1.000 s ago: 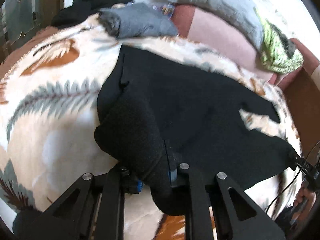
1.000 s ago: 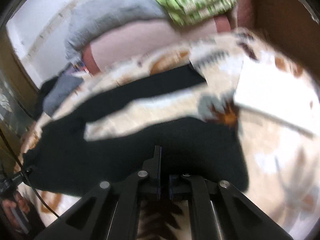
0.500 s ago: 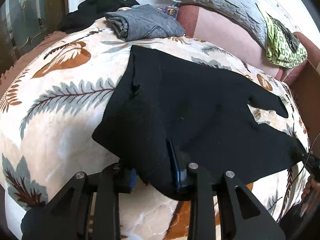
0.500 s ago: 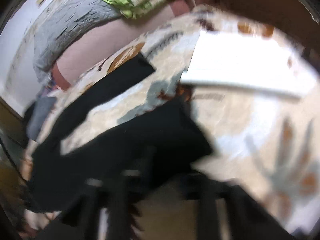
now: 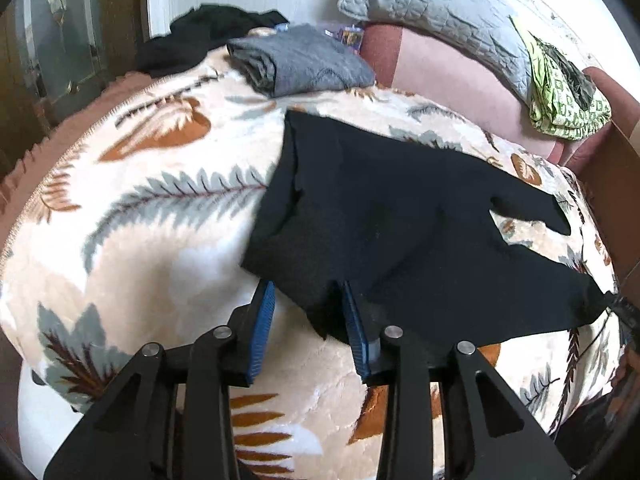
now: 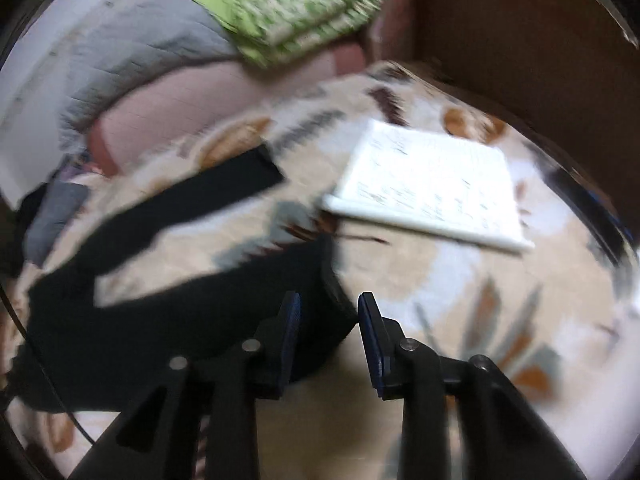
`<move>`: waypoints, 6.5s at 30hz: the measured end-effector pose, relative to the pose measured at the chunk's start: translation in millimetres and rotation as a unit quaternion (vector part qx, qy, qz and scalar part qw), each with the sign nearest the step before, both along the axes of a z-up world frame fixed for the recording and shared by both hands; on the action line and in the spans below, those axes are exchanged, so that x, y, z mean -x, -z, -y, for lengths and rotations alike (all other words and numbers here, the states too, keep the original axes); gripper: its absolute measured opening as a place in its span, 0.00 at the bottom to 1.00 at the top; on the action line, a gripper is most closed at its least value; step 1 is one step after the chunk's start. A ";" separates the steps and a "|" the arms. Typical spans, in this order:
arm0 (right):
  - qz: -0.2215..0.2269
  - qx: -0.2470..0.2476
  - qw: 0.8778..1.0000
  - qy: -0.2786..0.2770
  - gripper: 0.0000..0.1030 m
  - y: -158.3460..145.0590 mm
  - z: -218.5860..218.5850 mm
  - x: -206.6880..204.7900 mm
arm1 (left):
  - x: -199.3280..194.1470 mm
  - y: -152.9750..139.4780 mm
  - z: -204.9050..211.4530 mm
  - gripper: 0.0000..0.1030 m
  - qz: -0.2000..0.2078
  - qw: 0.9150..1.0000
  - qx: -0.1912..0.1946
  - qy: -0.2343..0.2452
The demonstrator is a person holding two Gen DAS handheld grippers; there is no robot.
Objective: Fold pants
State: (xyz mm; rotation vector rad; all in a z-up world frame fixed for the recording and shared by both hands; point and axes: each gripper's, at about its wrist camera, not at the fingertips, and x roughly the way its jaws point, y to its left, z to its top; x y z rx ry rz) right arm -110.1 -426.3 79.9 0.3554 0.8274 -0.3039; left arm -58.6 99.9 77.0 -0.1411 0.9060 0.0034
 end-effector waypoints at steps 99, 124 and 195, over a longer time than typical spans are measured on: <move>-0.020 0.080 0.905 -0.418 0.03 32.8 -181.6 -26.5 | -26.6 22.8 53.4 0.03 -0.069 0.953 0.033 0.292; 0.044 0.009 0.881 -0.470 0.40 -9.4 -208.4 3.6 | 1.9 -18.8 13.4 0.58 -0.040 0.977 0.056 0.202; -0.014 -0.002 1.000 -0.017 0.48 22.8 29.0 -0.4 | -50.7 25.2 214.9 0.73 -0.043 0.964 0.053 0.259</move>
